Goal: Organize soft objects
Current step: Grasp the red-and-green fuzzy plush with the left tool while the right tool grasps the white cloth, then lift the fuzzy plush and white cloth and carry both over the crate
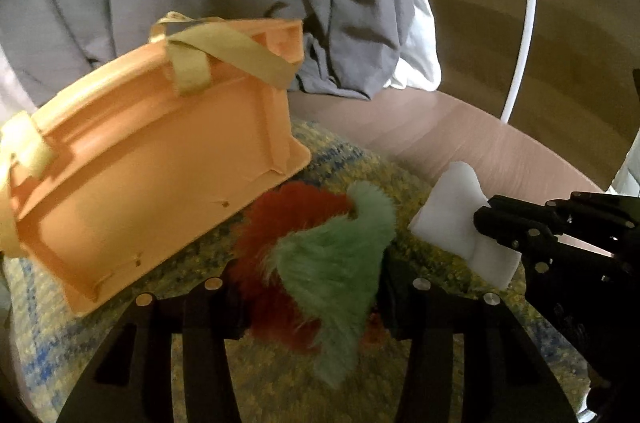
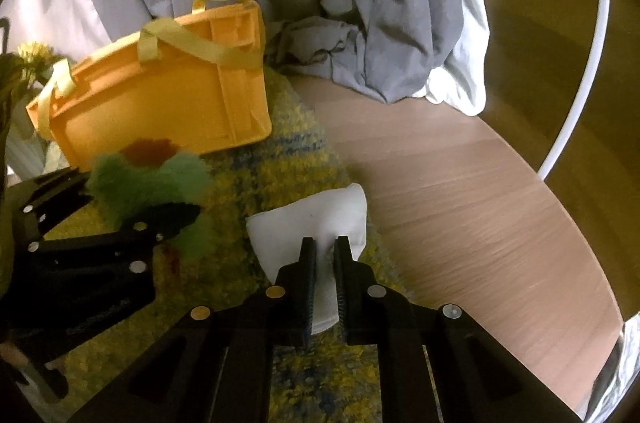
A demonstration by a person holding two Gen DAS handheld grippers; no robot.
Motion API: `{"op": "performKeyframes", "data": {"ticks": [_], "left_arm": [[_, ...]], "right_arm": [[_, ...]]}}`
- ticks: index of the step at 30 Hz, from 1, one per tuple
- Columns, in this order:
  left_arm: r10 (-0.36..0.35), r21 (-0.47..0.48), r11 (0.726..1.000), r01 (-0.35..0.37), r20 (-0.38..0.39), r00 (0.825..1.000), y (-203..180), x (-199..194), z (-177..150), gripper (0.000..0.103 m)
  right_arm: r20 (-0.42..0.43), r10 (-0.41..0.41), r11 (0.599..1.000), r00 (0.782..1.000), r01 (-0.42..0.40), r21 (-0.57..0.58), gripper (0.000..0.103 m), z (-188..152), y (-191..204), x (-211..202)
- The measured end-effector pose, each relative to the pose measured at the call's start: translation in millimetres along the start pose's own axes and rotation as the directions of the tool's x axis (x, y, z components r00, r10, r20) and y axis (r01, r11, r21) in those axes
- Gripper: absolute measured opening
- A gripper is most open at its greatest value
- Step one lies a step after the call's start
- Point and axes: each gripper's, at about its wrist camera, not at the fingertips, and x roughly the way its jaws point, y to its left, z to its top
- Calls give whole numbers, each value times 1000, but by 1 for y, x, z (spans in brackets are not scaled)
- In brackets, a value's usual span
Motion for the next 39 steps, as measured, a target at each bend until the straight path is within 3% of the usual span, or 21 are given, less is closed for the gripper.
{"op": "performKeyframes", "data": {"ticks": [7,13,24,30,39], "left_arm": [[27,-71,997,-26,8,1000,4,-26,0,48],[95,-134,987,-90,32,995,10,-51,3,48],[225,-221,954,-201,94,970,13,-103,11,48],[301,-258,931,-259,136,944,14,-132,15,48],[395,-308,895,-322,217,892,17,-167,23,48]], "right_arm": [[27,36,999,999,-36,-10,11,10,2,-18],[56,74,997,996,-72,-33,11,22,5,-31],[156,166,983,974,-150,-110,11,50,16,-63],[204,232,967,951,-204,-150,11,63,22,-80],[282,310,943,908,-256,-214,11,86,36,-102]]}}
